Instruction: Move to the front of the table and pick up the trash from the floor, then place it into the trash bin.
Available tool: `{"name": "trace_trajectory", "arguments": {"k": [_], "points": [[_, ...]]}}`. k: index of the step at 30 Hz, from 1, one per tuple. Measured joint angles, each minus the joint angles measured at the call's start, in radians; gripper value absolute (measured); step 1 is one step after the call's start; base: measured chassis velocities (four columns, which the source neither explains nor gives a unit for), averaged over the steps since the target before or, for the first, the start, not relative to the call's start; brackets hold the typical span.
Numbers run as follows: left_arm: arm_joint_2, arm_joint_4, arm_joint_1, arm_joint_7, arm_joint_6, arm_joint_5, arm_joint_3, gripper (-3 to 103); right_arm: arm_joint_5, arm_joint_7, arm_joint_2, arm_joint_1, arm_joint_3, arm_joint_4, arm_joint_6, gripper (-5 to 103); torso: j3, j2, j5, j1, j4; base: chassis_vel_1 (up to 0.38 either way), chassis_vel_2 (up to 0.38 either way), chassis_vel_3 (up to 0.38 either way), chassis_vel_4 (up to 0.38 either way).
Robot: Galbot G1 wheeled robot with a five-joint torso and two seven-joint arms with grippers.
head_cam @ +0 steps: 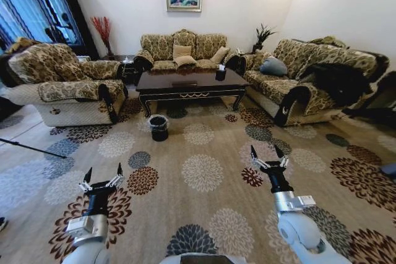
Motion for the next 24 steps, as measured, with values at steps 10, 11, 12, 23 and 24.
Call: {"name": "trace_trajectory", "arguments": {"k": [10,11,12,23,24], "points": [[0.0,0.0,0.0,0.0,0.0,0.0,0.0,100,0.0,0.0,0.0,0.0,0.0,0.0,0.0,100,0.025,0.046,0.0,0.021,0.0,0.0,0.0,0.0,0.0],[0.0,0.0,0.0,0.0,0.0,0.0,0.0,100,0.0,0.0,0.0,0.0,0.0,0.0,0.0,100,0.025,0.046,0.0,0.021,0.0,0.0,0.0,0.0,0.0],[0.0,0.0,0.0,0.0,0.0,0.0,0.0,100,0.0,0.0,0.0,0.0,0.0,0.0,0.0,100,0.03,0.054,0.0,0.024,0.0,0.0,0.0,0.0,0.0],[0.0,0.0,0.0,0.0,0.0,0.0,0.0,100,0.0,0.0,0.0,0.0,0.0,0.0,0.0,100,0.061,0.109,0.0,0.048,0.0,0.0,0.0,0.0,0.0],[0.0,0.0,0.0,0.0,0.0,0.0,0.0,100,0.0,0.0,0.0,0.0,0.0,0.0,0.0,100,0.064,0.115,0.0,0.051,0.0,0.0,0.0,0.0,0.0]]}}
